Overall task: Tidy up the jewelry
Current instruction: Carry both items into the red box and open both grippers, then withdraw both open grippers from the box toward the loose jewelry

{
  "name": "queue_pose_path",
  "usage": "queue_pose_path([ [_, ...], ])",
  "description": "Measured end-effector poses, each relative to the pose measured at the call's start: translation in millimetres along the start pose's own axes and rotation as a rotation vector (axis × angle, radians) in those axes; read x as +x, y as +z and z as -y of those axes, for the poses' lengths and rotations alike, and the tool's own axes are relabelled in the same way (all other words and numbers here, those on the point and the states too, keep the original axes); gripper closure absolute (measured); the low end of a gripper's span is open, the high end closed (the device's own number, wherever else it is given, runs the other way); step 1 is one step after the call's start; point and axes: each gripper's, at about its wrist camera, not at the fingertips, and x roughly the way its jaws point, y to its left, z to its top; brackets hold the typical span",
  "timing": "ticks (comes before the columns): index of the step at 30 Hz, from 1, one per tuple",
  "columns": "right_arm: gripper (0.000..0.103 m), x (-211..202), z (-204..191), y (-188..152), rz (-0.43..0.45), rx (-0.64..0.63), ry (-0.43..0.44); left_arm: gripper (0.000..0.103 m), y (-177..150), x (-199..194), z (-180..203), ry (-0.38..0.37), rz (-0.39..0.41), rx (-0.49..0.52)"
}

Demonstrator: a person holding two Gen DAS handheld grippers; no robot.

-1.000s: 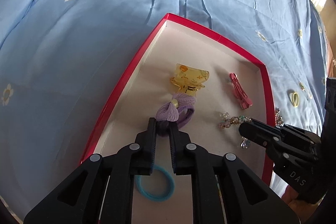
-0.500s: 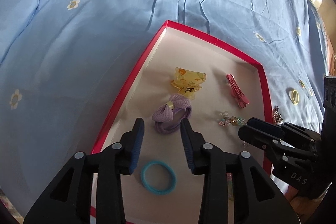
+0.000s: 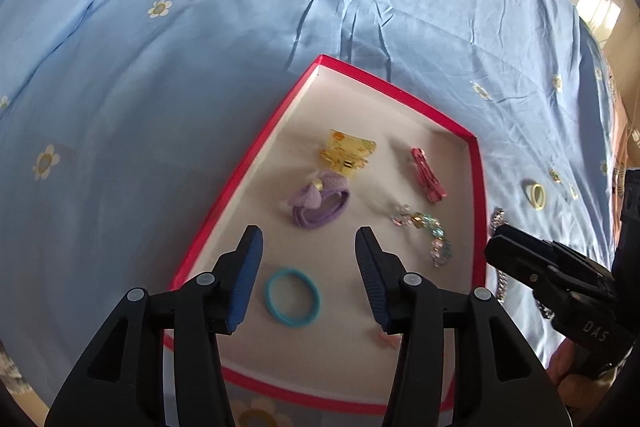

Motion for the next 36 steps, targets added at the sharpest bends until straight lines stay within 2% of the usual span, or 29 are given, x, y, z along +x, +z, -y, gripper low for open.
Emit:
queue_pose_path([
  [4,0.057,-17,3,-5,0.022,0.011,0.000,0.047,-6,-4,7,-0.006,-0.005,0.004],
  [9,0.047,-38,10,-15,0.042,0.033,-0.006,0.044,-15,-13,19,-0.030,-0.002,0.019],
  [23,0.046,-108,47,-52,0.100,0.096,-0.079,0.042,-38,-35,67,-0.097,-0.009,0.093],
  [36,0.046,-160,100,-91,0.137,0.197,-0.178,0.042,-53,-30,122,-0.158,-0.049,0.190],
])
